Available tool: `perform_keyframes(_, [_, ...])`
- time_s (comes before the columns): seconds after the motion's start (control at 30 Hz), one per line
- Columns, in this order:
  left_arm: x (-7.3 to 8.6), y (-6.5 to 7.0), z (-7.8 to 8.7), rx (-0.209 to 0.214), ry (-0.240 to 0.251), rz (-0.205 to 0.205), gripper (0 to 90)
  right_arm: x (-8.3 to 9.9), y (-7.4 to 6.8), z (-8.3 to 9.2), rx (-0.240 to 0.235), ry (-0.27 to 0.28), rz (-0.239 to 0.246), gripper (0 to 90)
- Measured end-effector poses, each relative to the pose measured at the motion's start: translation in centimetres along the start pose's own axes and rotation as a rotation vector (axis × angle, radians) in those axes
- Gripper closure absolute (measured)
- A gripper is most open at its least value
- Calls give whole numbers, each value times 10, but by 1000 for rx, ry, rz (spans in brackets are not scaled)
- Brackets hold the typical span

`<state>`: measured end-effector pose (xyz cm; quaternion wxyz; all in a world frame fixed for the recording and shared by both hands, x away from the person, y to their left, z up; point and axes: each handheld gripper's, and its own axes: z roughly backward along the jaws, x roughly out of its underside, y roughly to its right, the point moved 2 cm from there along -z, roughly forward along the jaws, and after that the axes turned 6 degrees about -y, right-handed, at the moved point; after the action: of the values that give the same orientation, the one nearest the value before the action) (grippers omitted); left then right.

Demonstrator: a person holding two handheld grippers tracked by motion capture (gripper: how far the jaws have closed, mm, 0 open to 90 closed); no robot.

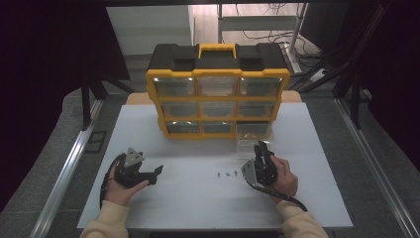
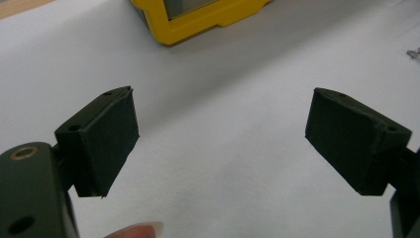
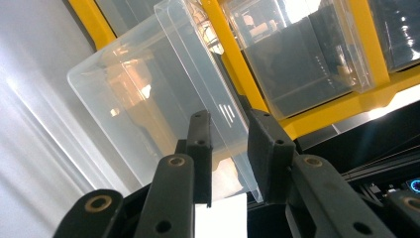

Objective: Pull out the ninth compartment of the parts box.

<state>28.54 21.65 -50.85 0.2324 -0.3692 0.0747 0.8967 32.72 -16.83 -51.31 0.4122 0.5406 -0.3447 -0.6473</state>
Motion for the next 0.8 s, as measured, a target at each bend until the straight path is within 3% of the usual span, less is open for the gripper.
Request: perform_keyframes(0.8, [-1,-1,1,-2,6,2,135,0,1,6,-4,-8,1,723])
